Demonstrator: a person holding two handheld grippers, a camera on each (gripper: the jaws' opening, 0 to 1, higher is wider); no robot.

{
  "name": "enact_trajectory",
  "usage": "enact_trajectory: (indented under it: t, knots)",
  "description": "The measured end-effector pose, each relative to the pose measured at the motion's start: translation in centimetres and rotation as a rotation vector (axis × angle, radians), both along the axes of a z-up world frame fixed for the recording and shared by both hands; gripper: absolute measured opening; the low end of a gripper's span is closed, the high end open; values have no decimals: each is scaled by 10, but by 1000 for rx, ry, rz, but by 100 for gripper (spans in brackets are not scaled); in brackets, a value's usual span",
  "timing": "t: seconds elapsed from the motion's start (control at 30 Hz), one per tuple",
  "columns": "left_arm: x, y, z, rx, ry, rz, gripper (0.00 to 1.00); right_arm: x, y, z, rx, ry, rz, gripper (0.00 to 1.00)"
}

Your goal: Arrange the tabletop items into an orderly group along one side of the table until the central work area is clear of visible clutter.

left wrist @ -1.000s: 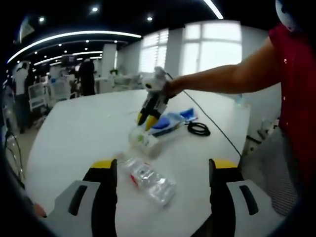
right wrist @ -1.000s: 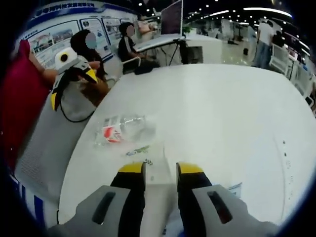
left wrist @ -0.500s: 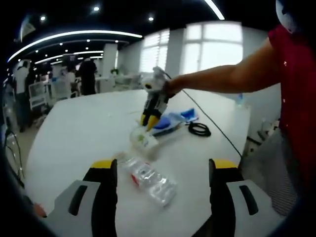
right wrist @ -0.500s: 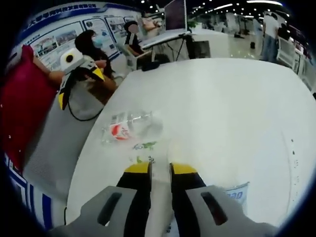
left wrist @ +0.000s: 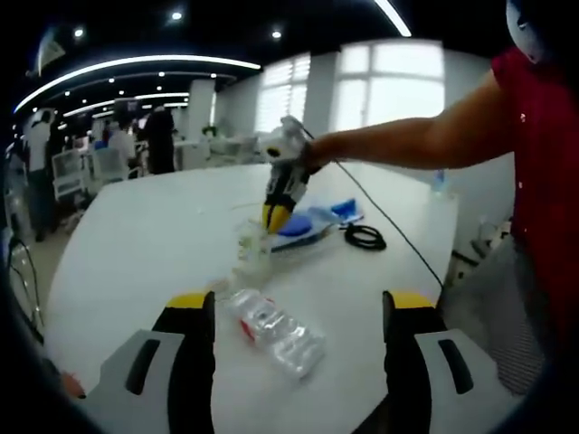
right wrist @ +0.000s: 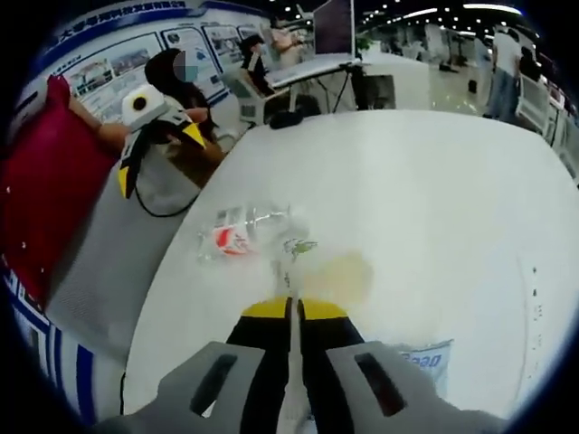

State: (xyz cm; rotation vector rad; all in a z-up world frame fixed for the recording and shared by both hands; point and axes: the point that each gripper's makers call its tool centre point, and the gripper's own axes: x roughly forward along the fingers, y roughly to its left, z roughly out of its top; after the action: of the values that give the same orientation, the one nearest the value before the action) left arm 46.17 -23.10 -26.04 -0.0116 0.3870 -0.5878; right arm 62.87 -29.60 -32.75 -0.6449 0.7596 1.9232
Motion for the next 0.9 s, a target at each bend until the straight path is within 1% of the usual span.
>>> enact_trajectory:
  t: [0.13,0.2,0.23,0.27,0.37,0.4,0.53,0.6,0.7,0.9]
  knots:
    - [-1,-1,0,1,0,-3,73,-2,0,3,1,-9,9,3]
    - [-1,-1,0,1,-1,-5,73,-4,0,6,0,-24,17,3]
    - [-1,-2,1,1,-2,-6,73,-6,0,8,0,-39,25,3]
    - [-1,-2,1,0,-4,-7,73,-3,0,8,0,-48,31,3]
    - [-1,-3,1,1,-4,-12,73,-8,1,14,0,-79,51,2]
    - [-1,-4,1,1,-5,-15,73,-2,1,14,-3,-91,57,2]
    - [0,-5,2,0,-9,-21,73,-4,1,19,-9,-119,68,2]
    - [-1,-6,3,-1,-11,-25,73,-6,0,22,-20,-154,83,2]
    - [-1,-7,4,-1,-15,-29,73,-8,2,27,-23,-190,87,2]
    - [0,-10,7,-4,-28,-36,73,-24,1,40,-50,-257,140,2]
